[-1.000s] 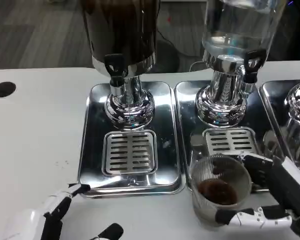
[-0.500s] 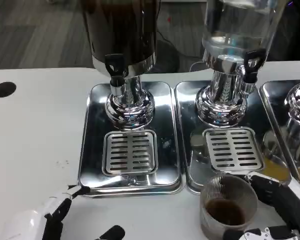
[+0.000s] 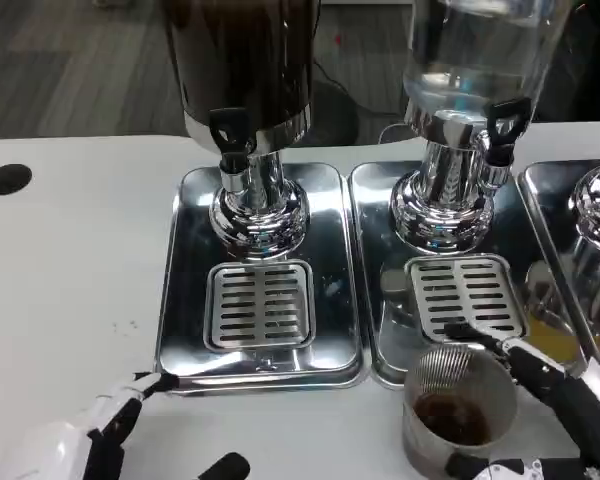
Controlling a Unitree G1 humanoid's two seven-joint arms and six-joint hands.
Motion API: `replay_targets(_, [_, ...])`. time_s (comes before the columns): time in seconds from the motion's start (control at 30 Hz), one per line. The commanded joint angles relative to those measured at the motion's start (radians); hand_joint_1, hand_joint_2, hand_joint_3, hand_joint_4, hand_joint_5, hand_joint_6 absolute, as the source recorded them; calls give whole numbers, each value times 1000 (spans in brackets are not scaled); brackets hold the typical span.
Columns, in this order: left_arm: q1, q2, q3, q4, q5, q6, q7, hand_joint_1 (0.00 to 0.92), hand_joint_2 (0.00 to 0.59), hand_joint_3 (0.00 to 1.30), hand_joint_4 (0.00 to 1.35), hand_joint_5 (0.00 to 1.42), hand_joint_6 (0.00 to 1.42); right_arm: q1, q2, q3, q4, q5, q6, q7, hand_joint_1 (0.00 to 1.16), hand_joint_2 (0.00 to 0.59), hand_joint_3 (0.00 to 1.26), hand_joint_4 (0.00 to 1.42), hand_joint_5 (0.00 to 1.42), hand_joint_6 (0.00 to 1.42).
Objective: Grasp the cup under the faucet to collect the drink, then remove the cup.
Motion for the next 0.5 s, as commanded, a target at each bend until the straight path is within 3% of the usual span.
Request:
replay_targets(0.03, [13,7,-5,-12,9,6,-9,0,81,291,198,295,367,-1,-17,11,-26,-3,-22,-8,729,88,93,44,154,108])
replay_targets(0.13, [17,7,-3,-12,5,3,-7,0,81,291,198,296,368,4,-24,18,-46,8,-17,-1,667,99,4,0,30,16])
replay_targets(0.3, [23,7,1,-10,-2,-6,3,0,81,291,198,297,368,22,-38,37,-102,68,7,32,208,187,4,0,1,7])
replay_targets(0.37, [25,7,3,-9,-8,-14,9,0,82,291,198,296,369,33,-42,45,-146,155,45,67,58,283,61,0,40,23])
replay_targets(0.43, [26,7,6,-6,-16,-21,13,0,82,291,198,292,369,48,-44,51,-203,264,109,118,6,366,115,17,74,39])
replay_targets(0.5, [26,9,13,-1,-26,-32,20,0,82,291,198,289,368,76,-37,49,-289,408,232,188,0,455,153,38,84,30])
